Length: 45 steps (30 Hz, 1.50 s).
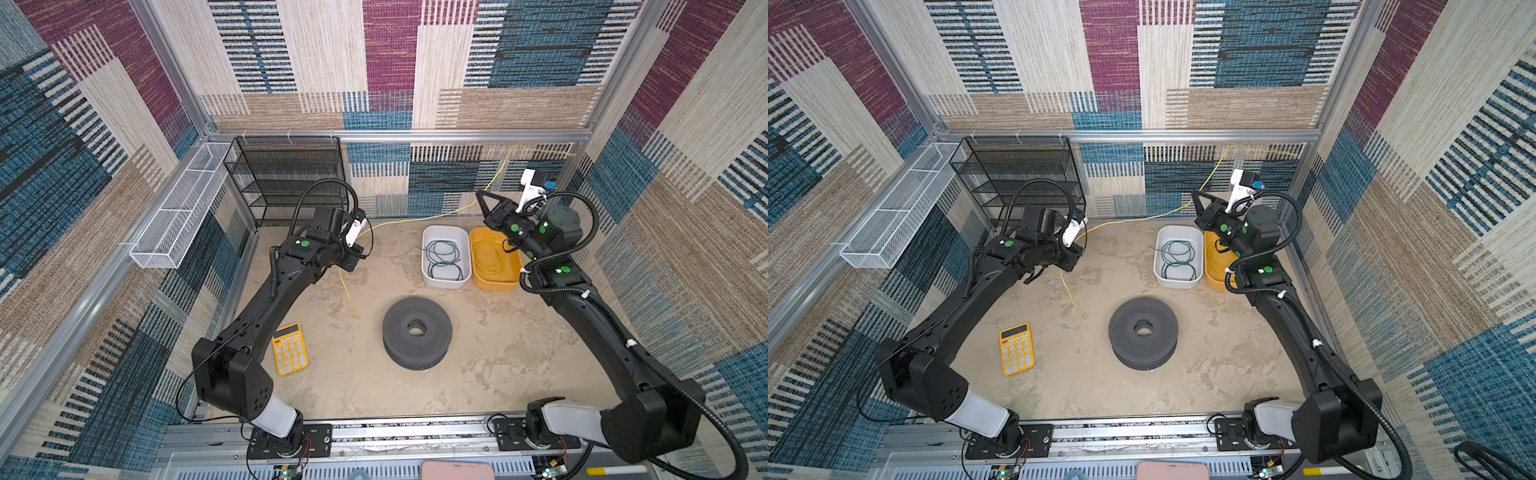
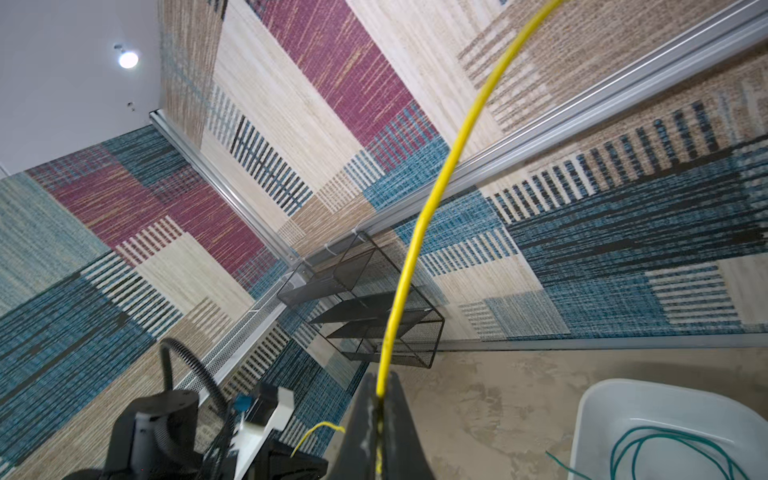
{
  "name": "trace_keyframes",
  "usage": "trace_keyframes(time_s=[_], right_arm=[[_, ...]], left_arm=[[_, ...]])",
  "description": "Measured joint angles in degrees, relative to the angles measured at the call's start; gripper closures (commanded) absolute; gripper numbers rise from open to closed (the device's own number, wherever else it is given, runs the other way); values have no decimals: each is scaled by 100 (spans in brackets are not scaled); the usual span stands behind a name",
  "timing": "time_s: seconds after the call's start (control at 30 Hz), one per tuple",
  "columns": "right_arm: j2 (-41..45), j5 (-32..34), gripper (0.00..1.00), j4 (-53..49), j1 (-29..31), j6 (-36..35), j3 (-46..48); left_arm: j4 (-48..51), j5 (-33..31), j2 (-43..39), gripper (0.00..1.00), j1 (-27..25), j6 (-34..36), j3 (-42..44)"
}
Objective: Wrap the cables
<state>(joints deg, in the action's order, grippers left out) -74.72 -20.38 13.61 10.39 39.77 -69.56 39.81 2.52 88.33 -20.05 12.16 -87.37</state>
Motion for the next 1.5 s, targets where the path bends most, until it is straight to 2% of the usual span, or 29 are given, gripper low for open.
trace_keyframes(time_s=[0.27, 0.6, 0.67, 0.73, 0.83, 0.9, 1.13, 1.3, 1.37, 1.5], right_arm=[[-822, -105, 100, 155, -422, 597, -391], [-973, -111, 100, 426, -667, 988, -339], [-1025, -129, 89, 492, -675, 1016, -304], [-1084, -177, 84, 509, -702, 1088, -254], [-1093, -59, 62, 695, -793, 1141, -35], [-1086, -111, 52, 721, -798, 1137, 125], [-721, -382, 39, 656, -785, 992, 505], [24, -608, 24, 466, -671, 811, 894], [374, -603, 18, 361, -398, 785, 1005], [861, -610, 12, 555, 579, 942, 1453]], left_arm=[[-57, 474, -1075, 100, -20, -179, 815], [4, 1528, -1934, 100, -26, -393, 1403], [74, 1727, -1937, 100, -46, -483, 1399], [120, 1919, -1902, 100, -72, -634, 1366], [153, 2199, -1803, 100, -111, -946, 1270], [52, 2413, -1692, 100, -210, -1154, 1193], [-949, 2966, -1360, 100, -424, -1825, 1150], [-1523, 3080, -1060, 100, -496, -2253, 1121], [-1711, 3064, -986, 100, -560, -2326, 1095], [-1987, 2914, -892, 100, -789, -2415, 977]])
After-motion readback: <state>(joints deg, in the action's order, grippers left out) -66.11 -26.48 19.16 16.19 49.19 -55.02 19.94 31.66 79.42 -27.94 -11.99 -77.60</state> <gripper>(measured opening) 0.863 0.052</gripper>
